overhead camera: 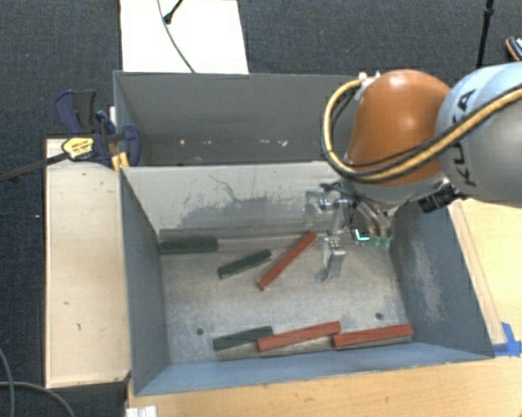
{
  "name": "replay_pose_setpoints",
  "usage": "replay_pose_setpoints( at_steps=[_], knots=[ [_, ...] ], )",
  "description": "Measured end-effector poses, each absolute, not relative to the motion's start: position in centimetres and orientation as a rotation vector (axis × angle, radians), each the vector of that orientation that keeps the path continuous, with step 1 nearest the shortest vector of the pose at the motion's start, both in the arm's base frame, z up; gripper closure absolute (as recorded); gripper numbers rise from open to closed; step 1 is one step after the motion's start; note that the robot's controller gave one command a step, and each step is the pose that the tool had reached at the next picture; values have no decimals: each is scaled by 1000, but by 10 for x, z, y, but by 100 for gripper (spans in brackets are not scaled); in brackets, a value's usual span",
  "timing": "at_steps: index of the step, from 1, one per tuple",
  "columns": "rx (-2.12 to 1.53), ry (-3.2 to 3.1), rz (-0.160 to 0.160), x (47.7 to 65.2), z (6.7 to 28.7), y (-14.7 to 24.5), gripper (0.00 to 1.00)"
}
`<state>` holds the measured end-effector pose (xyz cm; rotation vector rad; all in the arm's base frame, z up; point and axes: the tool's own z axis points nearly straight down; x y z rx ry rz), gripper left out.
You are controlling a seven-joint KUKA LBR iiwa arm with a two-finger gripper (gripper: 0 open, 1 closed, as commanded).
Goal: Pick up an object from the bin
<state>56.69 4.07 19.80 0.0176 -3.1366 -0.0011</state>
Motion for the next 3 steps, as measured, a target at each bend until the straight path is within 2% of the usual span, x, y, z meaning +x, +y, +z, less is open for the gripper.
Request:
replay_pose_setpoints(
  at_steps=[1,2,3],
  knots=[
    [-113,-3139,-2,563,67,38,0],
    [-170,-3142,-9,587,71,125,0],
    [-180,-3140,-3,587,71,120,100]
  ],
)
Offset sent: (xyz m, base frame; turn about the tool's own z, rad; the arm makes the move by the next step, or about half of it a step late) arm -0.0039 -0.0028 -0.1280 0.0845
